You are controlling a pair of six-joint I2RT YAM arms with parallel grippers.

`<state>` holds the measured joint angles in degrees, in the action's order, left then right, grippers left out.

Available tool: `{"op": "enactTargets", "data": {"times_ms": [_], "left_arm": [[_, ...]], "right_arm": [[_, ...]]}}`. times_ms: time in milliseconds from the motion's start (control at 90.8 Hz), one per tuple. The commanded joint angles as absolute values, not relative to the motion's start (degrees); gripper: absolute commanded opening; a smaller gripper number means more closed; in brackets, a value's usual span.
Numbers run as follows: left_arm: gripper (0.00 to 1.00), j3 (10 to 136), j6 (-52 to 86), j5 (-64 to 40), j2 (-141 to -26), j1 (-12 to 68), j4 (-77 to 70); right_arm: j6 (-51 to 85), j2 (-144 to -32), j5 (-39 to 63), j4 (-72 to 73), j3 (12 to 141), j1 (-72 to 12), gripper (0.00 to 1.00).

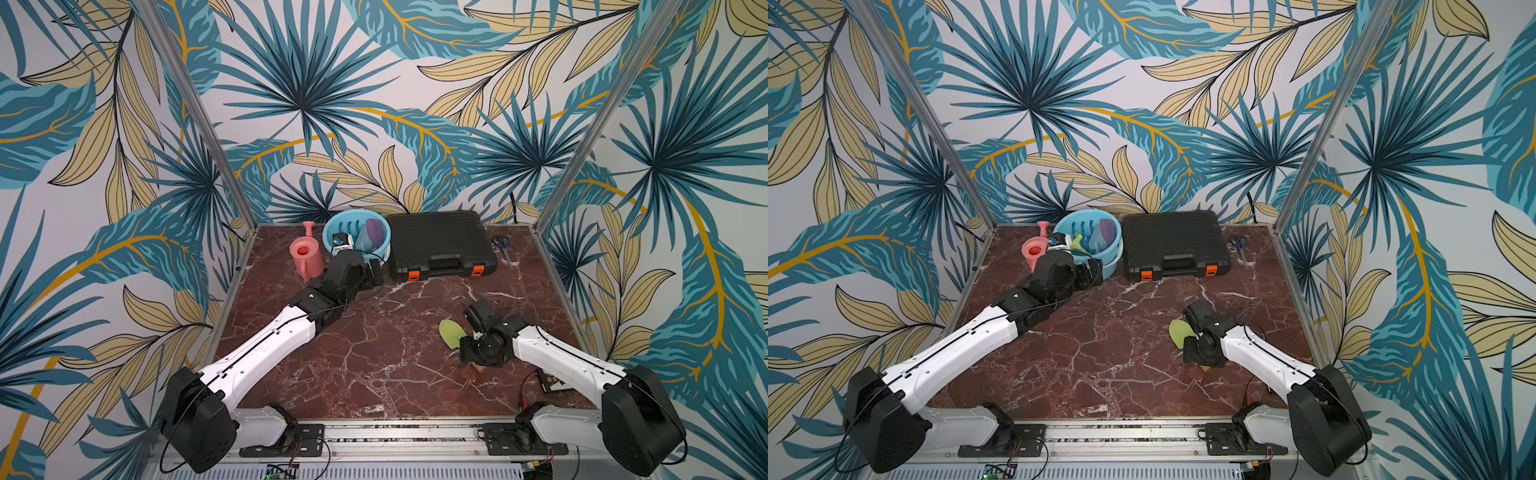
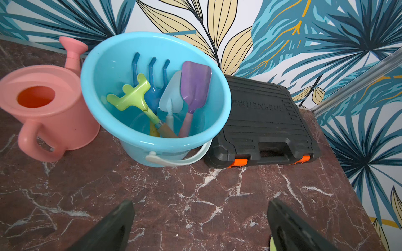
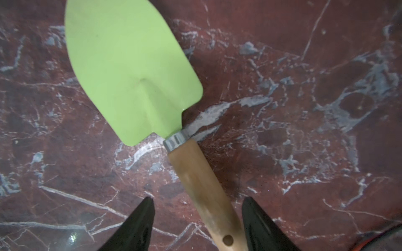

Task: Organize the gardening tools
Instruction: Pick up the gardening tool from the center of the board.

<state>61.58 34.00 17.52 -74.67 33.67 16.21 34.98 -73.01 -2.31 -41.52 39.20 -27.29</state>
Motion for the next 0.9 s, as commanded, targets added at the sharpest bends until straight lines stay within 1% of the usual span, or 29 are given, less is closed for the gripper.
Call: {"op": "enactTargets", "data": {"times_ms": [0,66,121,253,496,727,892], "left_arm": [[1.00,61.07,34.22,17.54,-74.35,33.40,16.84],[1.00,61.15,34.28,17.43,-74.44,33.40,16.87],[1.00,61.18,34.28,17.40,-74.42,33.33,16.87],[1.00,61.41,34.16,17.43,-74.39,33.26,17.37],[1.00,62.34,34.01,17.50,-74.36,33.19,18.93],[1.00,63.23,33.03,15.15,-73.71,32.73,19.03],[1.00,63.36,31.55,9.07,-73.56,32.39,16.88]], "right_arm": [[35.67,-74.68,-1.30,-40.46,36.84,-27.84,0.62],[35.72,-75.54,-0.83,-39.32,36.50,-28.03,0.56],[35.63,-76.39,-0.63,-38.59,36.47,-28.29,0.50],[34.72,-77.67,-0.62,-38.26,37.93,-28.54,0.30],[31.28,-72.32,-4.08,-38.52,43.23,-28.65,0.01],[26.38,-67.67,-6.39,-32.97,51.10,-28.70,0.00],[20.63,-69.39,-4.28,-27.86,57.58,-28.74,0.00]]}}
